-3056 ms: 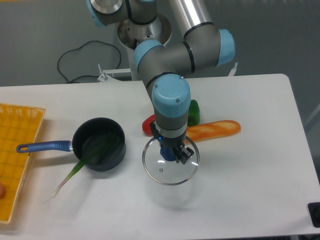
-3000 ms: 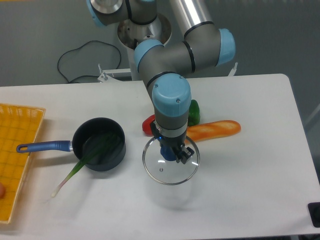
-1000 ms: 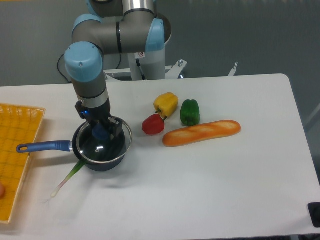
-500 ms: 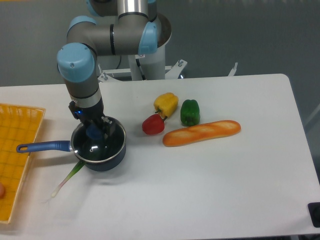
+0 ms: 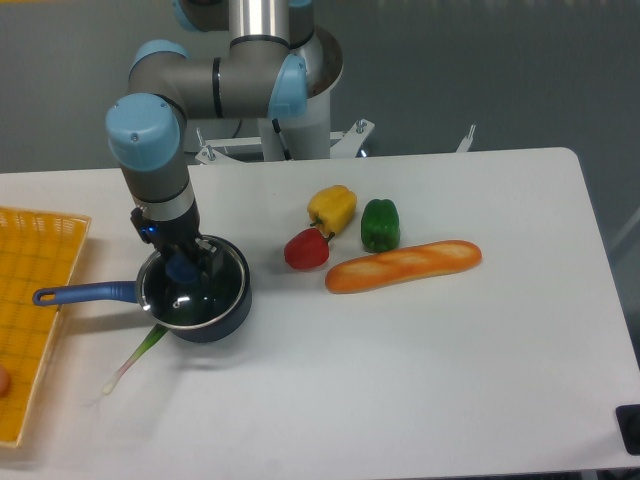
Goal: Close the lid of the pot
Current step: 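Lower the glass lid onto the saucepan rim, then hold the lid on the saucepan and release the gripper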
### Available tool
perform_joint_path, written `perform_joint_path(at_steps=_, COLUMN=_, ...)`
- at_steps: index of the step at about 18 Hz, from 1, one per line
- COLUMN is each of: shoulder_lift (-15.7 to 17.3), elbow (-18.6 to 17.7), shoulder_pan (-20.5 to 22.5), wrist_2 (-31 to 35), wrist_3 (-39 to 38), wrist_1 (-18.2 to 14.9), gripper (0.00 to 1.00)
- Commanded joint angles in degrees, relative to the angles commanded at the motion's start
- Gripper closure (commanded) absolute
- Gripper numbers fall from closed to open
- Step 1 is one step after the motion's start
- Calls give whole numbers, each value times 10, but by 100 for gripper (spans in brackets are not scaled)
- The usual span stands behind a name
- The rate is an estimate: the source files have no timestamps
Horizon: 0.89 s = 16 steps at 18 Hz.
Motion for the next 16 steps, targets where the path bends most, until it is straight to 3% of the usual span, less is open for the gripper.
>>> perform_joint_path(at_steps=16, shoulder_lift=-7, elbow=-11, shoulder_pan=-5, wrist_2=15, wrist_3=0, wrist_1=0, gripper=63)
